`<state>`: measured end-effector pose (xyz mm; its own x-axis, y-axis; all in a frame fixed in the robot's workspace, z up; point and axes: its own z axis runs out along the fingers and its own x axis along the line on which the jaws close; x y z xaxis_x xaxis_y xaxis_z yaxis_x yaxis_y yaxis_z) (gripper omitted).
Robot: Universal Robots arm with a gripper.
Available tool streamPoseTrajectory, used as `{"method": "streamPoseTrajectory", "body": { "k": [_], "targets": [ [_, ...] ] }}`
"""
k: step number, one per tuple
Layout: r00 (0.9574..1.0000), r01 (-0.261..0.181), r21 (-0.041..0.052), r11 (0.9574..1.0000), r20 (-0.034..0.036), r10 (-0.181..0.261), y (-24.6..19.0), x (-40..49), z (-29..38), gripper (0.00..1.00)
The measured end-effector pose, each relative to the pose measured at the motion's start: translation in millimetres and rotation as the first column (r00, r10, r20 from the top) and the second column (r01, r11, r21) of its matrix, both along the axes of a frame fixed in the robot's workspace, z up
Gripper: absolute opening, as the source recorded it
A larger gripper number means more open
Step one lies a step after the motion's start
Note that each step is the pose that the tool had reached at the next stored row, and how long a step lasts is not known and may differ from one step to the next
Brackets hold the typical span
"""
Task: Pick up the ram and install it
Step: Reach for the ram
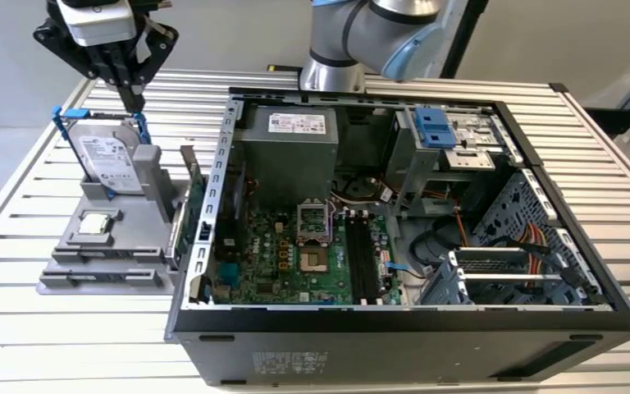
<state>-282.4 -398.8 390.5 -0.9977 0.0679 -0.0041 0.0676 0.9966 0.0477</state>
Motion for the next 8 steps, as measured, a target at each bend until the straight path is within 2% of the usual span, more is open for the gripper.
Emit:
{"method": "streamPoseTrajectory", "body": {
  "k": [8],
  "targets": [
    [1.0000, -0.001, 0.0000, 1.0000, -0.0059, 0.001, 0.0, -11.9, -0.2, 0.00]
  ]
}}
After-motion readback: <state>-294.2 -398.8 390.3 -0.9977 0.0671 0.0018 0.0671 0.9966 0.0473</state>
